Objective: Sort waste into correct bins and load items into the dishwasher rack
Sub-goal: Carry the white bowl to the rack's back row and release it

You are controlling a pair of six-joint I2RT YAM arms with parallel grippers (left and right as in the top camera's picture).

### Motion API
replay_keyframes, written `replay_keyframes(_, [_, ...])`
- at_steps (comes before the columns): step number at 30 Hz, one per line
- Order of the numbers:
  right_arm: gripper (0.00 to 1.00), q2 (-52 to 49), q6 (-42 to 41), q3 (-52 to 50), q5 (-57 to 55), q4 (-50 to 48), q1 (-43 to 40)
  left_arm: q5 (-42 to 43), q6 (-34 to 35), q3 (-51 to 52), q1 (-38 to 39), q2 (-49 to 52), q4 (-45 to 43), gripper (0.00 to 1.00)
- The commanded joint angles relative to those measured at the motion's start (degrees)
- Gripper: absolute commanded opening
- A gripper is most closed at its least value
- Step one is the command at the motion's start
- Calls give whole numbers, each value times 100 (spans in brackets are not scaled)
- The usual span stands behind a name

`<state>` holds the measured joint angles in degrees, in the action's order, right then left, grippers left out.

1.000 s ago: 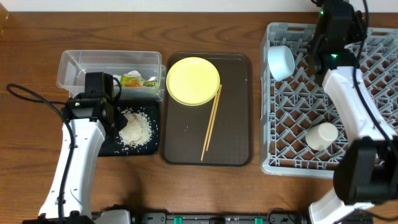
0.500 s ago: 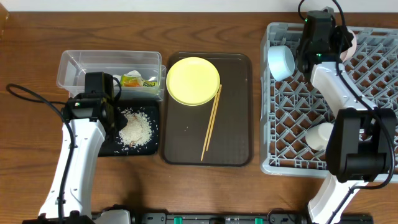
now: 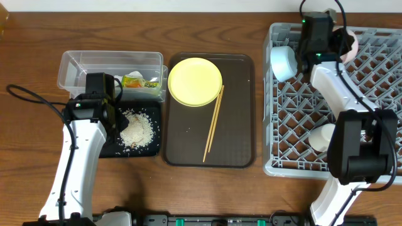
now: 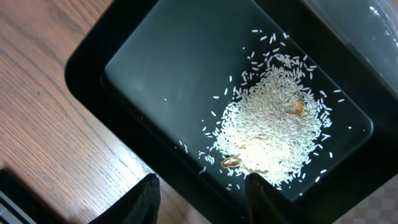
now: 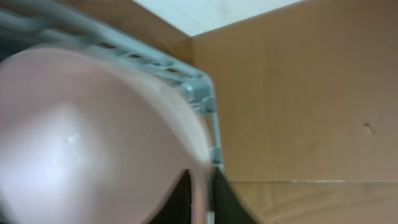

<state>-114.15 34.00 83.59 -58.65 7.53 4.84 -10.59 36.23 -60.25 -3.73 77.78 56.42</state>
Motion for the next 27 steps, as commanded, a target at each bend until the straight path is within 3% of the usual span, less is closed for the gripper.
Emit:
replay_keyframes(1, [20,-74,-914,-26,216,273,184,9,76,-35,-28,-63,7,47])
replay_keyframes(12, [24,173,-2378,-26,713,1414,382,9,74,-35,-28,-63,7,47])
replay_keyframes(17, [43,723,-3099,-26,2076,2011,382,109,74,-35,-28,-63,7,47])
replay_keyframes(19, [53,986,-3143,-26,2688,2203,389,109,74,-35,-28,-63,7,47])
replay_keyframes(22, [61,1414,-3143,-26,3563,2474,398,109,74,-35,-28,-63,7,47])
replay_keyframes(26, [60,1840,-3145,-26,5364,2839,420,109,74,-35,-28,-63,7,47])
replay_keyframes(27, [57,1902,-3163,-26,5873,2935,433,109,74,-35,-28,-63,7,53])
